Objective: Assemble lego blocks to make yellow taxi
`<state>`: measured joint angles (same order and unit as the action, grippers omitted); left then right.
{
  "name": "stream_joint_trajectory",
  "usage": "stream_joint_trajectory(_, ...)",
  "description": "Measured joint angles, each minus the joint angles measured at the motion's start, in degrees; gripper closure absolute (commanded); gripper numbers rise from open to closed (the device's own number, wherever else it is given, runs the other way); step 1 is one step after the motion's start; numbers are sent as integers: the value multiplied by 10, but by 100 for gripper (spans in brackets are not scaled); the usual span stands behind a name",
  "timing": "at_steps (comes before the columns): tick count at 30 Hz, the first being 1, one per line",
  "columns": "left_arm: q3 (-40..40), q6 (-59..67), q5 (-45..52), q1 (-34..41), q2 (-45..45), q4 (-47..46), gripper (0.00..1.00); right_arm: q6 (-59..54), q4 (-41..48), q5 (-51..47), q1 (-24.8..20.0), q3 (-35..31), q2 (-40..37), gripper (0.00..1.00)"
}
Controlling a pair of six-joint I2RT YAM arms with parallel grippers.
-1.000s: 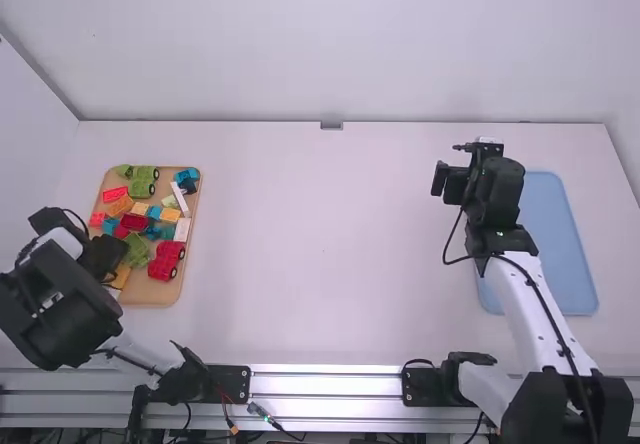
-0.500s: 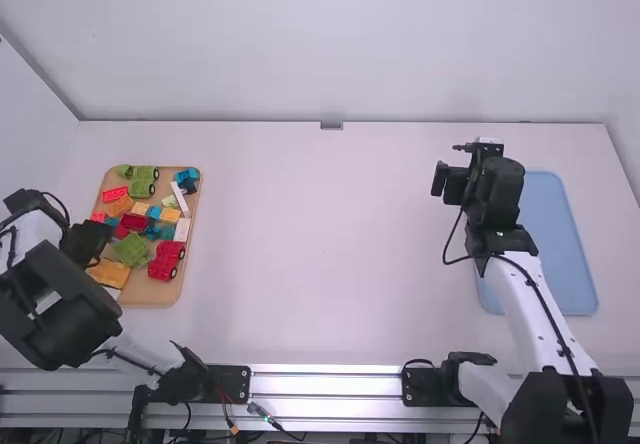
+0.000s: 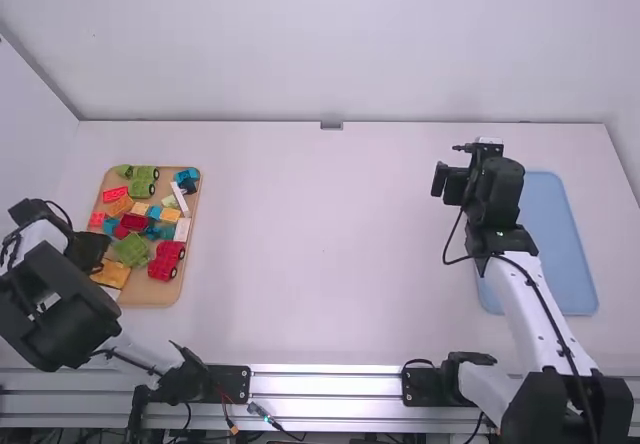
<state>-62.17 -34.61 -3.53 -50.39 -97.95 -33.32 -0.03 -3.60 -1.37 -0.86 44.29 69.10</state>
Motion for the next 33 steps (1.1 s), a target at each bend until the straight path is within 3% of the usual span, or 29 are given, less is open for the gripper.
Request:
stream_joint_trajectory(10, 0, 1, 5, 0, -3, -3, 18, 0, 0, 2, 0, 0, 0, 1)
stream_joint_trajectory(25, 0, 17, 5, 4, -76, 11, 20, -1, 0, 0, 0, 0, 0, 1)
stream_joint_trajectory(33, 0, 49, 4, 49, -76, 28, 24, 0, 1, 2, 0, 0, 0, 1)
